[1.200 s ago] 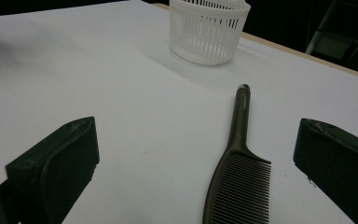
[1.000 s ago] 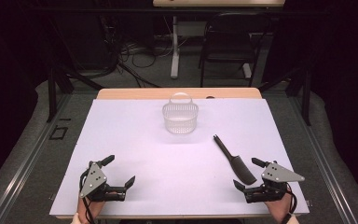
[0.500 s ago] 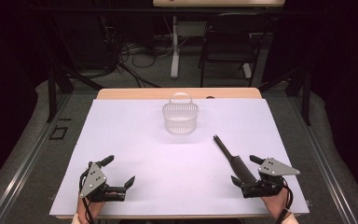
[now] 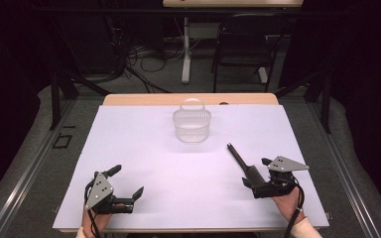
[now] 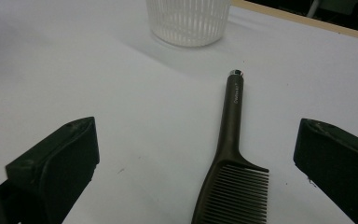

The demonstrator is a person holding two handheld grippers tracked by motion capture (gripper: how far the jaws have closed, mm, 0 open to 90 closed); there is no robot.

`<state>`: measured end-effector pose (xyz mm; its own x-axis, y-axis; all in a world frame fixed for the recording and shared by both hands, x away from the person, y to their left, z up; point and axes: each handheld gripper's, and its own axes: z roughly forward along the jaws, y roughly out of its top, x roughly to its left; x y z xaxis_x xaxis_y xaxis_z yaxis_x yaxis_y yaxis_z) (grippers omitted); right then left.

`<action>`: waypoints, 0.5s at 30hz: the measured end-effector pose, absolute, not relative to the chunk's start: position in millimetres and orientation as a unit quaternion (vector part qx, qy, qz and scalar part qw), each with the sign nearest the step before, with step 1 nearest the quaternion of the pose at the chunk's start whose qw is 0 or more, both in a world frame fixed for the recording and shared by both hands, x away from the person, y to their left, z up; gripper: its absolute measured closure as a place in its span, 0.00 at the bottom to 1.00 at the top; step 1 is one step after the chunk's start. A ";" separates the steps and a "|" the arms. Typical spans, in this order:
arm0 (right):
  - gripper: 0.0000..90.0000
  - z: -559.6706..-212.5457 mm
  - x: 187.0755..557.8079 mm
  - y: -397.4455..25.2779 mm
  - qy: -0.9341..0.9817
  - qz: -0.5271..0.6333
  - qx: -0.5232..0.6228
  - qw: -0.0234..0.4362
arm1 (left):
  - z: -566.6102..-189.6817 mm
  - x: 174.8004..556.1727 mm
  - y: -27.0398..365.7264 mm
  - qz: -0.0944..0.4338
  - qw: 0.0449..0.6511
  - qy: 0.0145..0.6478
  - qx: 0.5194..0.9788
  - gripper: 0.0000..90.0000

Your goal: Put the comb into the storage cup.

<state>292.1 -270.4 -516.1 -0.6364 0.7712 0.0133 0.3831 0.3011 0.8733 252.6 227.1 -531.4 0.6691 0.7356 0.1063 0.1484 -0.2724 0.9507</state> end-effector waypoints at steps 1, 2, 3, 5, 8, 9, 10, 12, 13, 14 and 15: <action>0.00 -516.0 294.4 -269.9 0.780 0.457 0.372 0.211 | -531.7 252.9 226.9 0.279 0.525 0.297 0.747 0.00; 0.00 -516.2 296.6 -269.5 0.780 0.456 0.373 0.209 | -531.5 252.9 227.0 0.279 0.525 0.296 0.748 0.00; 0.00 -516.2 296.6 -269.5 0.780 0.456 0.373 0.209 | -531.5 252.9 227.0 0.279 0.525 0.296 0.748 0.00; 0.00 -516.4 300.1 -269.0 0.782 0.453 0.375 0.207 | -531.3 252.3 226.9 0.280 0.525 0.296 0.747 0.00; 0.00 -514.9 304.9 -268.0 0.783 0.449 0.376 0.208 | -531.0 251.8 226.7 0.280 0.525 0.296 0.748 0.00; 0.00 -514.4 306.1 -267.5 0.784 0.449 0.376 0.208 | -530.6 252.0 227.1 0.283 0.524 0.294 0.748 0.00; 0.00 -513.7 307.2 -267.0 0.783 0.448 0.376 0.209 | -530.7 252.2 227.0 0.282 0.524 0.295 0.748 0.00; 0.00 -512.7 309.7 -266.4 0.784 0.447 0.378 0.208 | -531.2 252.7 226.5 0.280 0.525 0.297 0.747 0.00; 0.00 -512.3 311.1 -266.5 0.785 0.445 0.377 0.209 | -531.2 252.7 226.5 0.280 0.525 0.297 0.747 0.00; 0.00 -512.3 311.1 -266.5 0.785 0.445 0.377 0.209 | -531.3 252.9 226.6 0.280 0.524 0.296 0.748 0.00; 0.00 -512.2 312.6 -266.4 0.786 0.444 0.377 0.208 | -531.3 252.9 226.6 0.280 0.524 0.296 0.748 0.00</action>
<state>312.6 -266.4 -512.2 -0.6289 0.7774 0.0080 0.4078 0.3211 0.8547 252.9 226.6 -531.3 0.6680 0.7361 0.1089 0.1488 -0.2755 0.9497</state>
